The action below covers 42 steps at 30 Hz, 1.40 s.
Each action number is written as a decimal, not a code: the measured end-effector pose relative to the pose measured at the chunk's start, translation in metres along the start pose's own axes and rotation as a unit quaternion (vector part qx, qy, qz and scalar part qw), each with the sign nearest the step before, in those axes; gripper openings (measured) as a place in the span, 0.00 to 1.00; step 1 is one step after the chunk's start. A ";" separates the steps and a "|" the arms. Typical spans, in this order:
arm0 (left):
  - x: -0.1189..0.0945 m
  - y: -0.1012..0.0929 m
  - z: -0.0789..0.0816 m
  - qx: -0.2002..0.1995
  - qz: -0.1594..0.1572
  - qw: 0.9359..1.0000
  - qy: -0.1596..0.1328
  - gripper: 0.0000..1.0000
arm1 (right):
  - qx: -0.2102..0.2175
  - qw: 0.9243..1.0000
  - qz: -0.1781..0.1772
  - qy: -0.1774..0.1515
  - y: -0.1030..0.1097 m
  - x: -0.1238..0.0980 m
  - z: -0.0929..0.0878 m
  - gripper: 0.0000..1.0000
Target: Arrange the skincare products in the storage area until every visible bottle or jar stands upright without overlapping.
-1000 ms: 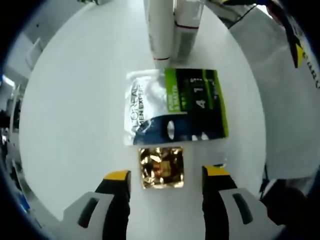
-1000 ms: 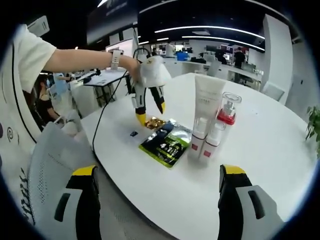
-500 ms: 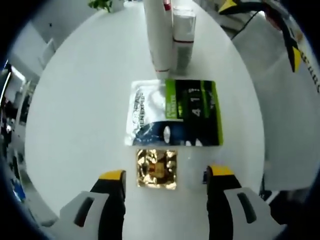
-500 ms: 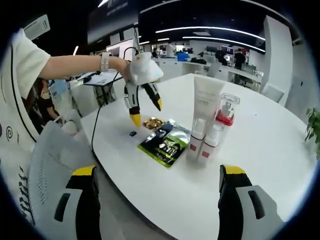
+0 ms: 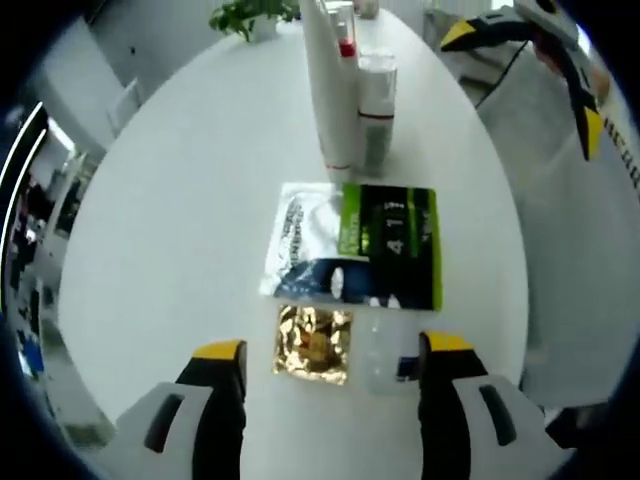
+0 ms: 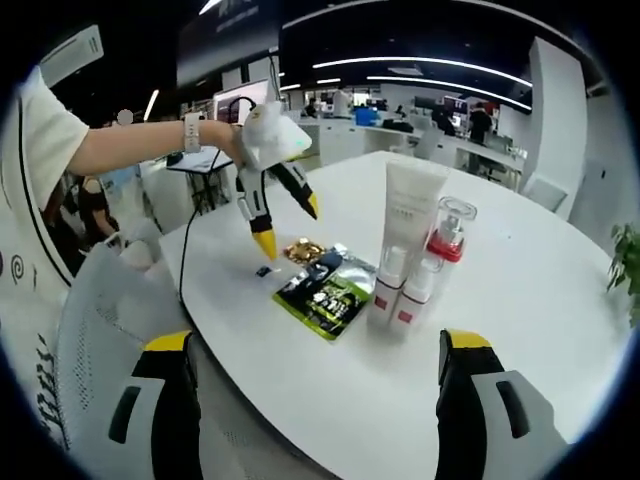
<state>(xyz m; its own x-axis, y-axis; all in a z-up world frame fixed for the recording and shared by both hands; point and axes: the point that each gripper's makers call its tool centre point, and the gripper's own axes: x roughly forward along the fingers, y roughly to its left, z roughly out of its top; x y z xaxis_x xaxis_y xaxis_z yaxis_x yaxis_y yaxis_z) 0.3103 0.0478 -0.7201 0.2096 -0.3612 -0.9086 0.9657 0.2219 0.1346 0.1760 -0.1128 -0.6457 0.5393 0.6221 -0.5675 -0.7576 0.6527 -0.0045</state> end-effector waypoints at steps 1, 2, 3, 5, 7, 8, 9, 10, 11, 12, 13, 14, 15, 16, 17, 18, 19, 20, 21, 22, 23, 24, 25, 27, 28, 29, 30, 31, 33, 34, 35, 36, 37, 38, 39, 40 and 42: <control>-0.002 -0.002 0.001 -0.002 0.003 1.000 -0.005 0.71 | 0.000 1.000 0.001 0.001 0.001 0.000 0.000 1.00; -0.003 -0.003 0.002 -0.003 0.006 1.000 -0.008 0.71 | 0.000 1.000 0.002 0.001 0.001 0.000 0.000 1.00; -0.004 -0.002 0.001 -0.004 0.011 1.000 -0.014 0.72 | 0.000 1.000 0.001 0.000 0.001 0.000 0.000 1.00; -0.008 -0.004 0.001 -0.011 0.018 1.000 -0.022 0.73 | -0.001 1.000 0.002 0.001 0.001 0.000 -0.001 1.00; -0.011 -0.009 0.002 -0.022 0.021 0.999 -0.032 0.74 | -0.001 1.000 0.001 0.002 0.001 0.000 0.000 1.00; -0.011 -0.009 0.003 -0.027 0.020 0.999 -0.039 0.75 | -0.002 1.000 0.001 0.002 0.000 0.000 0.000 1.00; -0.011 -0.010 0.005 -0.037 0.018 0.998 -0.047 0.76 | -0.003 1.000 0.001 0.002 0.000 0.000 0.000 1.00; -0.012 -0.012 0.007 -0.045 0.019 0.997 -0.056 0.76 | -0.003 1.000 0.001 0.002 0.000 0.000 0.000 1.00; -0.014 -0.013 0.007 -0.049 0.020 0.997 -0.059 0.76 | -0.004 1.000 0.001 0.003 0.000 0.000 0.000 1.00; -0.015 -0.014 0.007 -0.052 0.024 0.997 -0.060 0.77 | -0.005 1.000 0.000 0.003 0.000 0.000 0.001 1.00; -0.015 -0.014 0.006 -0.053 0.026 0.996 -0.060 0.77 | -0.006 1.000 0.000 0.003 0.000 0.000 0.001 1.00; -0.017 -0.017 0.006 -0.053 0.030 0.996 -0.062 0.77 | -0.006 1.000 0.001 0.004 0.000 0.000 0.001 1.00; -0.018 -0.018 0.006 -0.054 0.031 0.996 -0.063 0.77 | -0.007 1.000 0.001 0.003 0.000 0.000 0.001 1.00; -0.019 -0.019 0.007 -0.055 0.033 0.996 -0.065 0.78 | -0.007 1.000 0.002 0.003 0.001 0.000 0.002 1.00; -0.020 -0.020 0.007 -0.059 0.037 0.995 -0.067 0.79 | -0.008 1.000 0.002 0.003 0.001 0.001 0.002 1.00; -0.021 -0.018 0.007 -0.063 0.042 0.995 -0.070 0.82 | -0.008 1.000 0.002 0.003 0.001 0.001 0.002 1.00; -0.022 -0.018 0.007 -0.066 0.046 0.994 -0.071 0.83 | -0.009 1.000 0.002 0.003 0.001 0.001 0.003 1.00; -0.023 -0.018 0.007 -0.069 0.051 0.994 -0.071 0.84 | -0.010 1.000 0.002 0.003 0.001 0.001 0.003 1.00; -0.025 -0.019 0.007 -0.071 0.055 0.993 -0.073 0.86 | -0.010 1.000 0.002 0.004 0.001 0.001 0.003 1.00; -0.026 -0.018 0.008 -0.074 0.060 0.993 -0.077 0.87 | -0.010 1.000 0.002 0.003 0.001 0.001 0.003 1.00; -0.027 -0.017 0.009 -0.077 0.064 0.992 -0.082 0.87 | -0.011 1.000 0.002 0.004 0.001 0.001 0.003 1.00; -0.028 -0.018 0.010 -0.079 0.065 0.991 -0.085 0.87 | -0.011 1.000 0.002 0.005 0.001 0.001 0.003 1.00; -0.029 -0.020 0.009 -0.081 0.064 0.991 -0.087 0.87 | -0.011 1.000 0.002 0.005 0.000 0.001 0.003 1.00; -0.031 -0.023 0.012 -0.080 0.069 0.990 -0.096 0.90 | -0.012 1.000 0.002 0.005 0.000 0.001 0.003 1.00; -0.032 -0.024 0.013 -0.081 0.071 0.989 -0.098 0.91 | -0.012 1.000 0.002 0.005 0.000 0.001 0.003 1.00; -0.033 -0.026 0.013 -0.081 0.073 0.989 -0.100 0.91 | -0.012 1.000 0.002 0.006 -0.001 0.001 0.003 1.00; -0.035 -0.028 0.014 -0.084 0.076 0.988 -0.103 0.92 | -0.013 1.000 0.001 0.006 -0.001 0.001 0.003 1.00; -0.036 -0.029 0.015 -0.086 0.079 0.987 -0.107 0.92 | -0.013 1.000 0.001 0.006 -0.001 0.001 0.003 1.00; -0.038 -0.031 0.018 -0.089 0.082 0.986 -0.116 0.94 | -0.013 1.000 0.001 0.006 -0.001 0.001 0.003 1.00; -0.039 -0.032 0.018 -0.098 0.087 0.984 -0.118 0.96 | -0.014 1.000 0.001 0.007 -0.001 0.001 0.003 1.00; -0.040 -0.033 0.018 -0.100 0.090 0.984 -0.120 0.97 | -0.015 1.000 0.001 0.007 -0.001 0.001 0.003 1.00; -0.041 -0.035 0.018 -0.099 0.089 0.984 -0.121 0.97 | -0.015 1.000 0.001 0.007 -0.001 0.001 0.003 1.00; -0.042 -0.035 0.017 -0.103 0.091 0.983 -0.124 0.97 | -0.015 1.000 0.000 0.007 -0.002 0.001 0.003 1.00; -0.042 -0.034 0.017 -0.111 0.095 0.981 -0.129 0.98 | -0.015 1.000 0.000 0.007 -0.002 0.001 0.003 1.00; -0.044 -0.035 0.015 -0.121 0.098 0.979 -0.132 0.98 | -0.014 1.000 0.001 0.007 -0.002 0.001 0.003 1.00; -0.045 -0.039 0.016 -0.126 0.099 0.978 -0.136 0.99 | -0.014 1.000 0.000 0.007 -0.002 0.001 0.003 1.00; -0.047 -0.045 0.017 -0.139 0.100 0.975 -0.144 0.99 | -0.014 1.000 0.000 0.008 -0.002 0.001 0.002 1.00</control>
<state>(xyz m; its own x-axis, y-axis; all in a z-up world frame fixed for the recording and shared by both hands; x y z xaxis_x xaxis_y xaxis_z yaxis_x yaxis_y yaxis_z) 0.2599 0.0392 -0.6771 0.4631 -0.5163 -0.7204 0.8304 0.5370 0.1489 0.1789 -0.1123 -0.6447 0.5343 0.6145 -0.5805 -0.7673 0.6406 -0.0281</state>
